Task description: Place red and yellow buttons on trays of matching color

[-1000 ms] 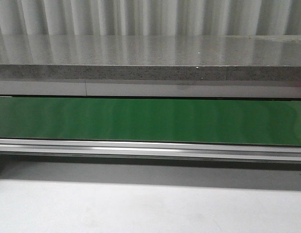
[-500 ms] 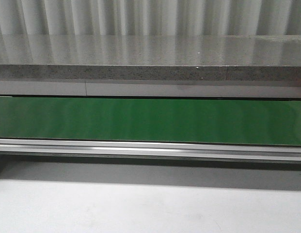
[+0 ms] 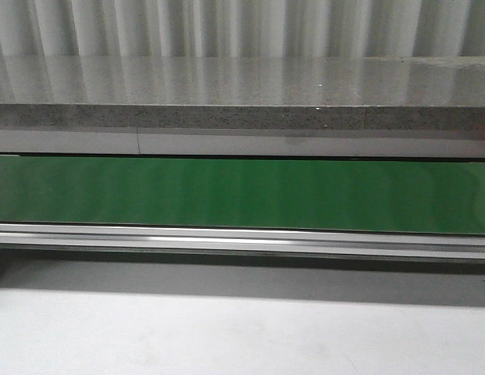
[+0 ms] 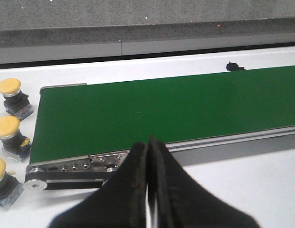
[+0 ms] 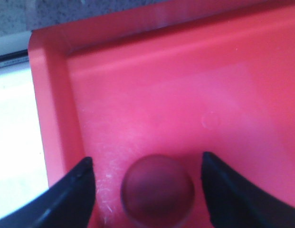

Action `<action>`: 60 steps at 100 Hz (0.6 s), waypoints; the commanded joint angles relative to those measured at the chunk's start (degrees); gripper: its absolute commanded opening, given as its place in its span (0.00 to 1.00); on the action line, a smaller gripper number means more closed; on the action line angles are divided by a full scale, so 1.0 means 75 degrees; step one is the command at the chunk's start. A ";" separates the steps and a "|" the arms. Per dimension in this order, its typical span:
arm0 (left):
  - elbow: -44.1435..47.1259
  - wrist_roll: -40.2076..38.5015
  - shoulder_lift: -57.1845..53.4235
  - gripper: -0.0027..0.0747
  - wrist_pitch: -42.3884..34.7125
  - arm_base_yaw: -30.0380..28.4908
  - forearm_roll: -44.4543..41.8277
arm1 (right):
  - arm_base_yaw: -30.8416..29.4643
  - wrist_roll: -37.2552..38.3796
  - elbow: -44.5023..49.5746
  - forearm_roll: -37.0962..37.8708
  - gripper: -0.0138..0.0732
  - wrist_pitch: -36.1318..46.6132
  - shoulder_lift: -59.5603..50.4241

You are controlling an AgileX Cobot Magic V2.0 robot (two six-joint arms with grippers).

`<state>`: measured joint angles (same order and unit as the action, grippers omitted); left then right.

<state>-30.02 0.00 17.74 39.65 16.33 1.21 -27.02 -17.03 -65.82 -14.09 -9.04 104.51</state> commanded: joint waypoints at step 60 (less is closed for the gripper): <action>-0.0200 0.0000 0.0064 0.01 -0.0530 0.0066 0.0042 | 0.0376 -0.0064 -0.0217 -0.0068 0.44 -0.0761 -0.2338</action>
<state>-30.02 0.00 17.74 39.65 16.33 1.21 -25.18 -17.03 -65.82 -14.08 -14.79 92.49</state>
